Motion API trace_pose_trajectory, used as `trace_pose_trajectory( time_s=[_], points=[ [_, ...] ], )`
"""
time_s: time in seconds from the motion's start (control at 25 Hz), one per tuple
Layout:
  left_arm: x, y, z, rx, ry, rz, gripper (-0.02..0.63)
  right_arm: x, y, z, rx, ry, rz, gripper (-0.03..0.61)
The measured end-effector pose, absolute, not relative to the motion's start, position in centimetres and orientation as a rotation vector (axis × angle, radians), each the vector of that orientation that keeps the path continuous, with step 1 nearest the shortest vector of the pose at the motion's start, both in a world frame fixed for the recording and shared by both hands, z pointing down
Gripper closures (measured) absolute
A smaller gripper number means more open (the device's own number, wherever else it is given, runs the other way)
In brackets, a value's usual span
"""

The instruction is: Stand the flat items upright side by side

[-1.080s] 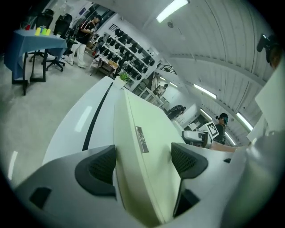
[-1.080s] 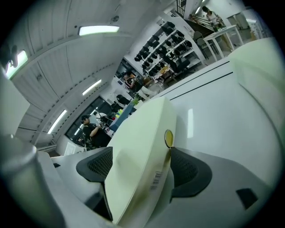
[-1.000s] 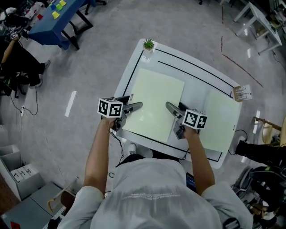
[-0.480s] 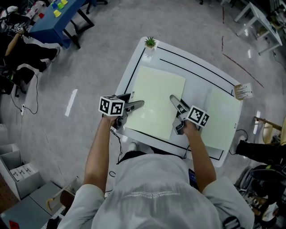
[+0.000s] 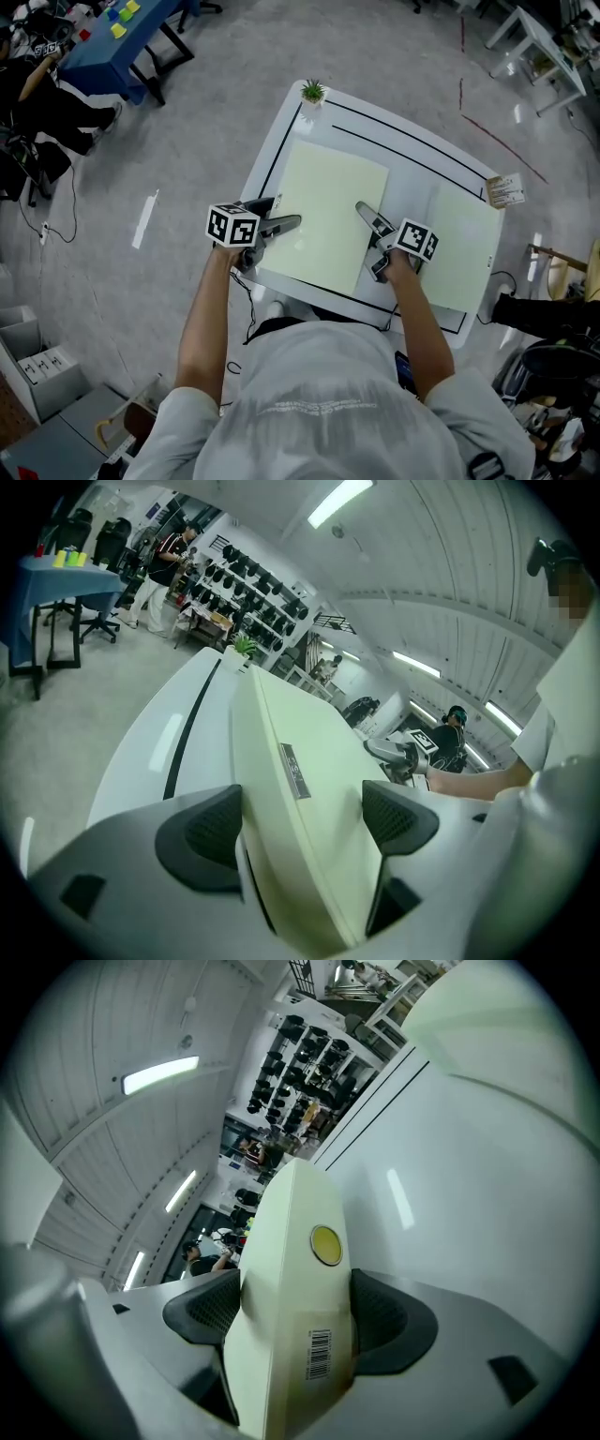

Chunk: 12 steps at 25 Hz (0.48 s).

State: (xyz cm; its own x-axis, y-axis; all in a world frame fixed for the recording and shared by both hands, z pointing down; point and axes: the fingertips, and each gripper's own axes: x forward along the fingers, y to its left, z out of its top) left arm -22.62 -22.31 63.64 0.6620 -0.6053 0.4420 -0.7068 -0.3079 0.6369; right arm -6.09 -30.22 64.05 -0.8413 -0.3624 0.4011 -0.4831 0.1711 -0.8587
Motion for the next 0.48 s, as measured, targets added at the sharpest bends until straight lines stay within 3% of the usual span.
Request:
trace_pose_trajectory(
  time_s=[0.48],
  points=[
    [-23.3, -22.8, 63.5, 1.964, -0.984, 0.063, 0.206, -6.9, -29.1, 61.6, 0.489, -2.567, 1.504, 0.196]
  ],
)
